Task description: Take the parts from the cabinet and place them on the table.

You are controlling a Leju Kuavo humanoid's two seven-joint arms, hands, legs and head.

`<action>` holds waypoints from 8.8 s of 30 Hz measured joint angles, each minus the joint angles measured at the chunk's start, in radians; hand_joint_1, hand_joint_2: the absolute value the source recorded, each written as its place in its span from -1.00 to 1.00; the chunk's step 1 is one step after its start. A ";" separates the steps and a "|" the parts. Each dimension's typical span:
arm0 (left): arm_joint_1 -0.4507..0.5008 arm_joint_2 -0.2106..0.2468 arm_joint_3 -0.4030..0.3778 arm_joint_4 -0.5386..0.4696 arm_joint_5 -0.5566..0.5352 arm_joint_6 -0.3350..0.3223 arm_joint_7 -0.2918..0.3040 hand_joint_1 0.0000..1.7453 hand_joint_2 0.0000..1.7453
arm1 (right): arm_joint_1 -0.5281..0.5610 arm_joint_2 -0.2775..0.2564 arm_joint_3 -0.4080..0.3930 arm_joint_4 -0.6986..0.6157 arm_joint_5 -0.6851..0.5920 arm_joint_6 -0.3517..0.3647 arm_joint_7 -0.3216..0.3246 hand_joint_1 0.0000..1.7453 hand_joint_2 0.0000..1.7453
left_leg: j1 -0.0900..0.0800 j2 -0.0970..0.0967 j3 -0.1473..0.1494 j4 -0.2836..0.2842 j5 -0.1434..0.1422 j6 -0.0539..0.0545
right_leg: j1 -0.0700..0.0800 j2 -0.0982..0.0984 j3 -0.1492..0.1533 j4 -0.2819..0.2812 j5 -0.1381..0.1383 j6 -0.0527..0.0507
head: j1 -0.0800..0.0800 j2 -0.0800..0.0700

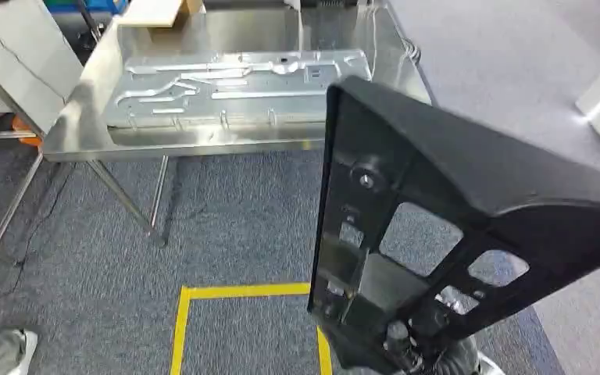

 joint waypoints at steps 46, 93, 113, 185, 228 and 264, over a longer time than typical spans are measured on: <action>0.001 -0.004 0.006 0.000 -0.012 -0.013 -0.010 -1.00 -1.00 | -0.013 0.004 -0.006 -0.002 -0.003 0.006 0.007 1.00 1.00 | 0.000 0.003 -0.009 -0.151 0.143 0.047 | -0.002 0.000 -0.061 0.234 -0.174 0.056 | 0.000 0.000; -0.003 -0.005 0.013 0.000 -0.032 -0.018 -0.013 -1.00 -1.00 | -0.008 0.011 -0.008 -0.017 -0.003 0.000 -0.007 1.00 1.00 | 0.001 0.005 -0.075 0.102 -0.027 -0.008 | 0.000 -0.002 0.017 -0.002 -0.014 -0.005 | 0.000 0.000; 0.002 -0.008 0.021 0.000 -0.042 -0.021 -0.019 -1.00 -1.00 | -0.006 0.013 -0.010 -0.016 -0.003 0.000 -0.003 1.00 1.00 | -0.013 -0.001 0.076 -0.177 0.104 0.041 | 0.016 0.000 -0.066 0.099 0.008 0.016 | 0.000 0.000; -0.040 0.005 -0.023 0.001 -0.166 -0.074 -0.041 -1.00 -1.00 | -1.003 -0.231 0.272 0.815 0.701 -0.077 0.354 1.00 1.00 | 0.009 0.001 -0.164 0.144 0.016 -0.019 | -0.001 -0.001 -0.060 0.016 0.039 0.004 | -0.002 0.000; -0.062 0.000 -0.070 0.001 -0.199 -0.105 -0.122 -1.00 -1.00 | -1.028 0.026 0.585 1.222 0.538 -0.356 0.288 -1.00 -1.00 | 0.011 0.003 -0.024 -0.179 0.193 0.026 | 0.003 0.011 -0.089 0.126 -0.049 0.042 | -0.001 0.000; -0.002 -0.010 -0.043 0.001 -0.141 -0.124 -0.214 -1.00 -1.00 | -0.177 0.143 -0.668 -0.189 0.015 -0.286 -0.073 -1.00 -1.00 | 0.001 0.007 0.002 -0.174 0.163 0.037 | -0.004 -0.001 -0.167 0.350 -0.163 0.055 | -0.001 0.000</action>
